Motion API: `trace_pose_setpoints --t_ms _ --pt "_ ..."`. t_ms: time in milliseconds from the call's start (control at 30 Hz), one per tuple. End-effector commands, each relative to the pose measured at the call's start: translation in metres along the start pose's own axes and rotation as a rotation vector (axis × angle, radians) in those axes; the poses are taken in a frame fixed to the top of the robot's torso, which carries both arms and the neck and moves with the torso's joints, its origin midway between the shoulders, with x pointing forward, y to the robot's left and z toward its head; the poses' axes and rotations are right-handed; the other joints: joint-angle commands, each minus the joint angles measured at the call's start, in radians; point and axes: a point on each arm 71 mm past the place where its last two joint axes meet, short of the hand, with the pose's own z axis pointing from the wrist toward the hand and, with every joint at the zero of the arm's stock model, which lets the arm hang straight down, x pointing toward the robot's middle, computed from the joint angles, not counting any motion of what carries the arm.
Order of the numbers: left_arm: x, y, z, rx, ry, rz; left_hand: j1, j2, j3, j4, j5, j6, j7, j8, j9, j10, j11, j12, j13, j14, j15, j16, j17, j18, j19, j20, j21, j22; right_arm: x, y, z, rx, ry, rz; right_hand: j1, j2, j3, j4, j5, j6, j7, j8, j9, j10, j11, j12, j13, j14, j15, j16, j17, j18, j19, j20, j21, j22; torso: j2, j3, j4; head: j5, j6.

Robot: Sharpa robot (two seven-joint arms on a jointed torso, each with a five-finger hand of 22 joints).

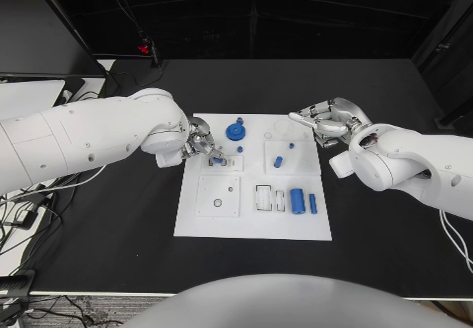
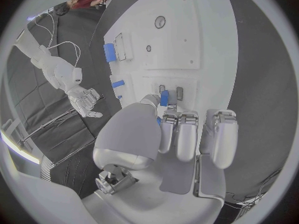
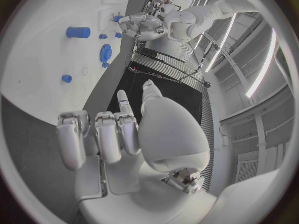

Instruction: Assemble the parts on the task board

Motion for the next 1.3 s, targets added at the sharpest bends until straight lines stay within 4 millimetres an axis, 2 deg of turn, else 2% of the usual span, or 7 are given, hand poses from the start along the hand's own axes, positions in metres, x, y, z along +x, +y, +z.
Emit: trace_pose_setpoints --t_ms 33,133,267,833,1033,1167,1300 --pt "0.0008 -0.001 0.0004 -0.009 0.013 0.009 -0.009 -0.001 0.004 0.002 -0.004 0.006 0.002 -0.004 0.0 0.108 -0.006 0.003 0.261 0.105 -0.007 0.001 0.263 -0.006 0.103 -0.005 0.003 0.263 -0.0001 0.001 -0.0002 -0.005 0.002 0.002 0.001 0.007 -0.005 -0.001 0.0 -0.003 -0.005 0.005 0.002 0.104 0.0 0.002 0.263 0.106 0.002 0.002 0.263 -0.007 0.107 0.002 0.003 0.263 0.0 -0.0007 0.0008 -0.001 0.0" --pt "0.0014 -0.0029 0.0012 -0.008 0.017 0.013 -0.01 0.0 0.005 0.002 -0.005 0.006 0.002 -0.005 0.0 0.108 -0.006 0.003 0.261 0.105 -0.007 0.001 0.263 -0.006 0.103 -0.005 0.003 0.263 0.0001 0.0011 0.0 -0.005 0.003 0.002 0.001 0.008 -0.006 0.0 0.0 -0.003 -0.005 0.006 0.002 0.104 0.0 0.002 0.263 0.106 0.002 0.002 0.263 -0.007 0.107 0.002 0.003 0.263 0.0 -0.0017 -0.0003 -0.001 0.0" --pt "0.0024 -0.0047 0.0021 -0.009 0.023 0.019 -0.01 0.0 0.005 0.002 -0.005 0.006 0.002 -0.005 0.0 0.108 -0.006 0.003 0.261 0.105 -0.007 0.001 0.263 -0.006 0.103 -0.005 0.003 0.263 0.0008 0.0014 -0.0001 -0.006 0.005 0.003 0.001 0.008 -0.006 0.0 0.0 -0.003 -0.005 0.006 0.002 0.104 0.0 0.002 0.263 0.106 0.002 0.002 0.263 -0.007 0.107 0.002 0.003 0.263 0.0 0.0003 -0.0002 -0.003 0.0" --pt "0.0041 -0.0072 0.0032 -0.011 0.035 0.028 -0.011 0.003 0.007 0.001 -0.007 0.006 0.001 -0.006 0.001 0.108 -0.006 0.003 0.261 0.105 -0.007 0.001 0.263 -0.006 0.103 -0.005 0.003 0.263 0.0005 0.0011 -0.0003 -0.003 0.004 0.003 0.0 0.009 -0.008 0.0 0.0 -0.003 -0.005 0.007 0.002 0.104 0.0 0.002 0.263 0.106 0.001 0.002 0.263 -0.007 0.107 0.001 0.003 0.263 0.0 0.0002 0.0002 -0.005 0.0" --pt "0.0047 -0.0072 0.0033 -0.012 0.041 0.033 -0.012 0.004 0.008 0.001 -0.007 0.006 0.001 -0.006 0.001 0.108 -0.006 0.003 0.261 0.105 -0.007 0.001 0.263 -0.006 0.103 -0.005 0.003 0.263 0.0002 0.001 -0.0005 -0.002 0.005 0.003 0.0 0.009 -0.008 0.0 0.0 -0.003 -0.005 0.007 0.002 0.104 0.0 0.002 0.263 0.106 0.001 0.002 0.263 -0.007 0.107 0.001 0.003 0.263 0.0 -0.0001 0.0011 -0.01 0.0" --pt "0.0049 -0.0073 0.0034 -0.011 0.043 0.034 -0.012 0.005 0.008 0.001 -0.007 0.006 0.001 -0.007 0.001 0.108 -0.006 0.003 0.261 0.105 -0.007 0.001 0.263 -0.006 0.103 -0.005 0.003 0.263 -0.0002 0.0006 -0.0005 0.0 0.004 0.005 -0.002 0.01 -0.009 0.001 0.0 -0.004 -0.005 0.007 0.002 0.104 0.0 0.002 0.263 0.106 0.001 0.002 0.263 -0.007 0.107 0.001 0.003 0.263 -0.001 -0.0008 0.0001 -0.007 0.0" --pt "0.0049 -0.0073 0.0035 -0.012 0.044 0.034 -0.012 0.005 0.008 0.001 -0.007 0.005 0.002 -0.007 0.001 0.108 -0.006 0.003 0.261 0.105 -0.007 0.001 0.263 -0.006 0.103 -0.005 0.003 0.263 0.0001 0.0007 -0.0006 0.0 0.005 0.008 -0.002 0.01 -0.009 0.001 0.0 -0.004 -0.005 0.007 0.002 0.104 0.0 0.002 0.263 0.106 0.001 0.002 0.263 -0.007 0.107 0.001 0.003 0.263 0.0 0.0002 0.0011 -0.009 0.0"
